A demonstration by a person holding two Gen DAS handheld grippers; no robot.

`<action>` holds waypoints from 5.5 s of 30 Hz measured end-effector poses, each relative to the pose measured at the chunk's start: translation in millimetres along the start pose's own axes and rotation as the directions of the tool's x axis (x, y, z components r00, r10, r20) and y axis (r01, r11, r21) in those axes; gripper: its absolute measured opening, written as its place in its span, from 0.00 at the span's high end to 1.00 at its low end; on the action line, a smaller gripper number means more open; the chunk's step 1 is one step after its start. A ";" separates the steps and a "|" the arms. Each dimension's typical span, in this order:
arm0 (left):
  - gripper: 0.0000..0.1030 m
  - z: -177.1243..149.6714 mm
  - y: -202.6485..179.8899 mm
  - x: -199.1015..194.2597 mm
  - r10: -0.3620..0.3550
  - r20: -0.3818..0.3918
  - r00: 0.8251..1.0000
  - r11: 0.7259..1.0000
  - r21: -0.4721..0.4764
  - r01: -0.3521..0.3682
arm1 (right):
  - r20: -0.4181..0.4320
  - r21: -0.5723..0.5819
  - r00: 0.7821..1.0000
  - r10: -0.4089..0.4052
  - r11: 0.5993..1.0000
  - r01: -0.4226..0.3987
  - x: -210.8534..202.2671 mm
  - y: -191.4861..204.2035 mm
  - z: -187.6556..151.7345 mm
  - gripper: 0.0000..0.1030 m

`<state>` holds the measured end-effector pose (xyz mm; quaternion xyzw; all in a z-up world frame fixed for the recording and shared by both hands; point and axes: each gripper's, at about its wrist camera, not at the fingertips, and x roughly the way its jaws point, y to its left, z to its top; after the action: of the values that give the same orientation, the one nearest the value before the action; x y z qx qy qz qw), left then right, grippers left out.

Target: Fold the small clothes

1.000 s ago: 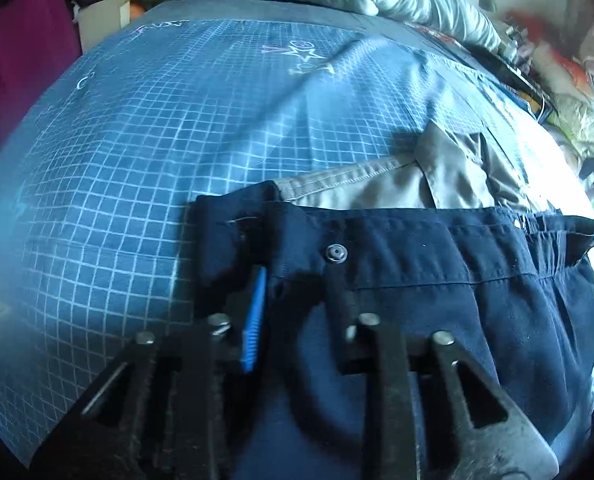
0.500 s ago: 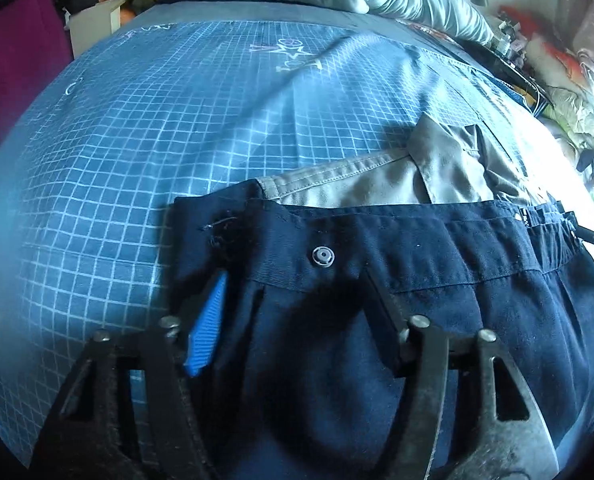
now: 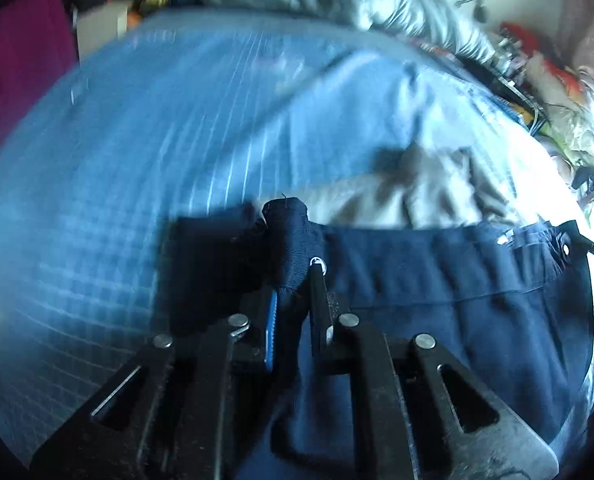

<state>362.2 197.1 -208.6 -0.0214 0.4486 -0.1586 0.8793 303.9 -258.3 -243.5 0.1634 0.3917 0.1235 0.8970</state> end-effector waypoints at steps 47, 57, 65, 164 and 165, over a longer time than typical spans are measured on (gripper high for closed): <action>0.65 -192.5 96.7 -118.3 0.040 0.153 0.987 0.785 -0.616 0.064 | -0.170 0.124 0.980 0.102 0.989 -0.081 -30.0 20.9 -137.2 1.00; 0.28 -201.0 23.6 -122.8 0.232 0.062 0.971 0.915 -0.352 -0.196 | -0.082 -0.153 0.943 -0.323 0.939 0.308 -82.9 100.2 -171.1 0.49; 0.02 -206.0 15.6 -99.5 0.227 0.024 0.974 0.927 -0.312 -0.209 | -0.090 -0.139 0.861 -0.501 0.862 0.487 -54.6 100.2 -206.0 0.00; 0.00 -213.9 12.4 -109.1 0.192 0.029 0.981 0.935 -0.309 -0.174 | -0.085 -0.130 0.877 -0.473 0.878 0.460 -54.6 90.5 -209.7 0.00; 0.00 -213.6 12.0 -109.0 0.193 0.029 0.981 0.935 -0.308 -0.174 | -0.085 -0.130 0.877 -0.472 0.878 0.460 -54.6 90.8 -209.7 0.00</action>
<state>135.7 263.3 -252.9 -0.1193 0.4417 -0.0041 0.8892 103.4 -153.1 -306.1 0.0091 0.4630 -0.0664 0.8838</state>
